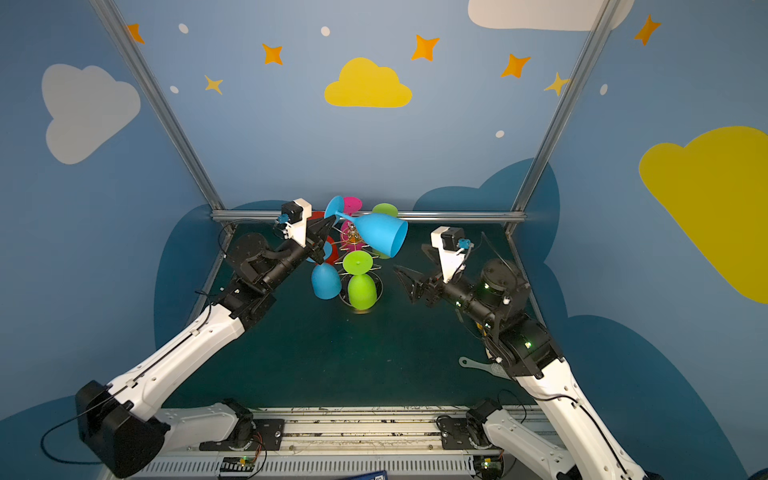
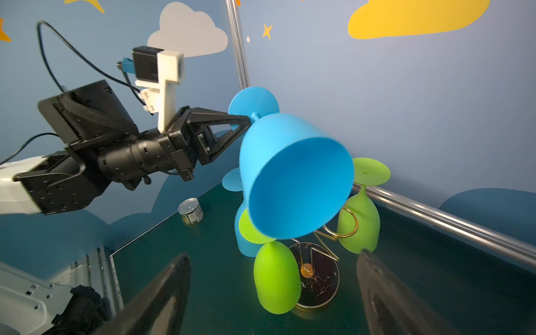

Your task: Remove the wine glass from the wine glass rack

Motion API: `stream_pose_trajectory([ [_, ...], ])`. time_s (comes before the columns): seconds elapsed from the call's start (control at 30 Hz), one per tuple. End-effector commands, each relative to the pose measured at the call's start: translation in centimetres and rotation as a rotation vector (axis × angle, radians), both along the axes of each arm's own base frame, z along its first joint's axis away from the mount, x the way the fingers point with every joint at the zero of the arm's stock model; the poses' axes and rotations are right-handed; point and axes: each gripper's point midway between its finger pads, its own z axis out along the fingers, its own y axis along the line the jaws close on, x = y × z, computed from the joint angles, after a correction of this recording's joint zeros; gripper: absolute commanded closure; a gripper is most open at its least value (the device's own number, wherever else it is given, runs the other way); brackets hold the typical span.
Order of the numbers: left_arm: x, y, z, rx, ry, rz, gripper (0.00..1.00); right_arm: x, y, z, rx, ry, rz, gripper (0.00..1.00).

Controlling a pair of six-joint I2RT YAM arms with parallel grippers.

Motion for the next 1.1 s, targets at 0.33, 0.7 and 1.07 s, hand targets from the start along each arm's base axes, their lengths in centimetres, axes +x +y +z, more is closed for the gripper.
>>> stream_pose_trajectory([
  [0.33, -1.0, 0.1, 0.0, -0.077, 0.048, -0.076, 0.97, 3.7, -1.6, 0.1, 0.145, 0.15, -0.059, 0.33],
  [0.7, -1.1, -0.5, -0.4, -0.093, 0.078, -0.118, 0.97, 4.8, 0.1, 0.4, 0.165, 0.178, 0.015, 0.39],
  [1.07, -2.4, -1.9, -0.1, -0.11, 0.109, -0.256, 0.97, 6.3, 1.7, -0.1, 0.174, 0.202, 0.071, 0.62],
])
